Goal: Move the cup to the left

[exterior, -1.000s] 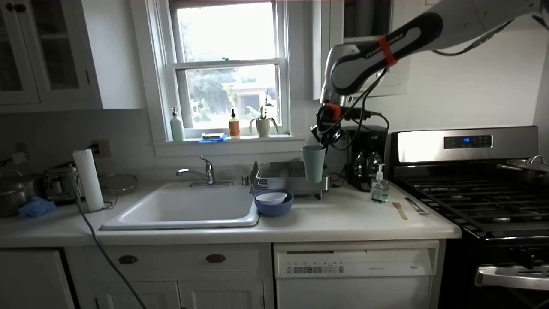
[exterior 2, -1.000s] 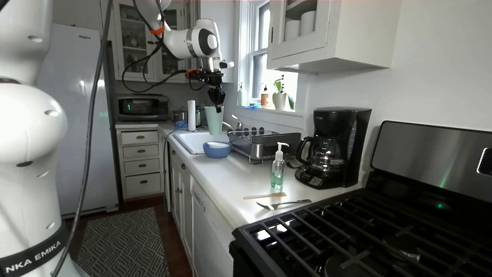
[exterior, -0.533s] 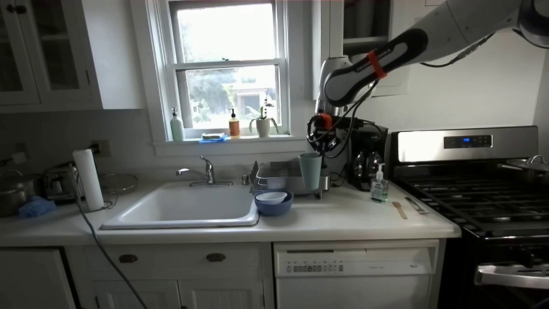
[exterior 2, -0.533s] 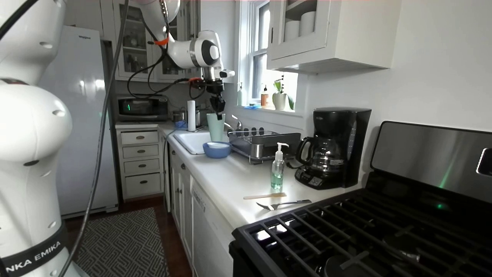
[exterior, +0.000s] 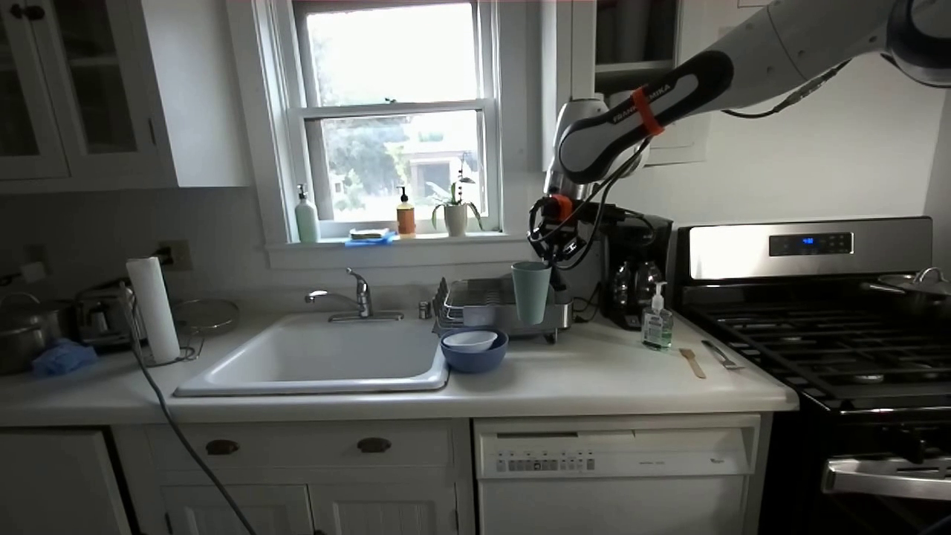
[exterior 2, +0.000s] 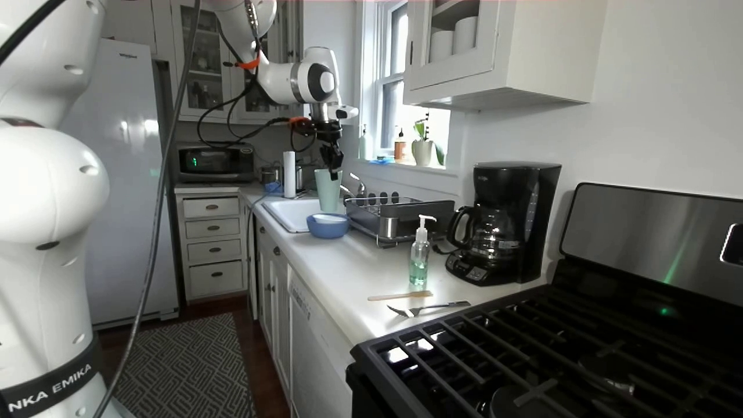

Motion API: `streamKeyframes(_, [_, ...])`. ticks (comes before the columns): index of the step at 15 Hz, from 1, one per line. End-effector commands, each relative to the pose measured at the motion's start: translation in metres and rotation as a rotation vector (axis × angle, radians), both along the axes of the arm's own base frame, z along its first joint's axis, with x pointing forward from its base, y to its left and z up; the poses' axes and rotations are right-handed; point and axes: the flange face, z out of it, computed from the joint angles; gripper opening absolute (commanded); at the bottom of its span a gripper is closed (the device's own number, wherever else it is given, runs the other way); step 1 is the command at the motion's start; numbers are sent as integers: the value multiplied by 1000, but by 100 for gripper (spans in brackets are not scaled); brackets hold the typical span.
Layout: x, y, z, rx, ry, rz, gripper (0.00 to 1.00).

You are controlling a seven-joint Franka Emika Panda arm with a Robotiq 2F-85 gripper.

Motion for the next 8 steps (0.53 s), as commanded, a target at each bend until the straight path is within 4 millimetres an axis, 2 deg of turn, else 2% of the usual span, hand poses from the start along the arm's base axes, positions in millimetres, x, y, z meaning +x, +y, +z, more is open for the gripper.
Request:
streamKeyframes(1, [28,-5,-5,39,-45,-15,1])
streamKeyframes(8, [63,-24,-36,43,-68,-62,1])
